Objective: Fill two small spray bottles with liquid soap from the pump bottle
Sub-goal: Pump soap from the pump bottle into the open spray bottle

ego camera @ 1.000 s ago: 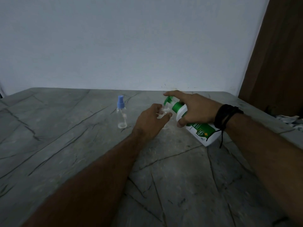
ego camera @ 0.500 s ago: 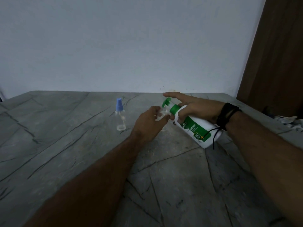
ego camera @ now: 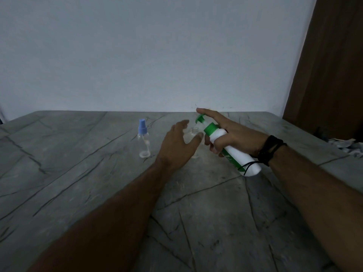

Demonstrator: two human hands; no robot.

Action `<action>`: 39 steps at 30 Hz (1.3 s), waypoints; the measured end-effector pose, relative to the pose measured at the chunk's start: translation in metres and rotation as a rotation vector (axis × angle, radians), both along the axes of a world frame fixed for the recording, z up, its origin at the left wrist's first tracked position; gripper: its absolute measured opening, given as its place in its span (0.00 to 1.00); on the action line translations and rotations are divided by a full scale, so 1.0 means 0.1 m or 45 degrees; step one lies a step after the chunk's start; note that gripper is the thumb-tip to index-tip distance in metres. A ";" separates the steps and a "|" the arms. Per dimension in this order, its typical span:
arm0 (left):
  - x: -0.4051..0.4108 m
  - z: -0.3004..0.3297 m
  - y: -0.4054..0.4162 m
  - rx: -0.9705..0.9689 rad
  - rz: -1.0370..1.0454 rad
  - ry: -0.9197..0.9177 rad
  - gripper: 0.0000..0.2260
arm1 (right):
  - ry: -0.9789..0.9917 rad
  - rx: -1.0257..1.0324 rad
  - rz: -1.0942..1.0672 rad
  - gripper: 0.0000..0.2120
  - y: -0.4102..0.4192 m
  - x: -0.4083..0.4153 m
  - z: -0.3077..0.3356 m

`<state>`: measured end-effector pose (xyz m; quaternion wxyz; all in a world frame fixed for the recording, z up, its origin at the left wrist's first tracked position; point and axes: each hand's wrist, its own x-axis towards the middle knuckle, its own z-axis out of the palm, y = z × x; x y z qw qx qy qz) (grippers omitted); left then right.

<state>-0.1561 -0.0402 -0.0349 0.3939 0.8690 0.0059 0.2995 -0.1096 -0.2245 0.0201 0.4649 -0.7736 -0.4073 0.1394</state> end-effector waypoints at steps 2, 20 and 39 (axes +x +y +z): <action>-0.03 0.06 -0.01 -0.030 -0.021 -0.141 0.24 | -0.037 0.004 -0.005 0.49 -0.01 -0.01 -0.01; -0.07 0.21 0.04 0.124 -0.238 -0.270 0.15 | -0.135 -0.019 -0.011 0.52 -0.03 -0.01 -0.05; 0.02 0.05 0.03 0.072 -0.021 0.078 0.39 | -0.587 -0.046 -0.271 0.44 0.04 -0.01 -0.20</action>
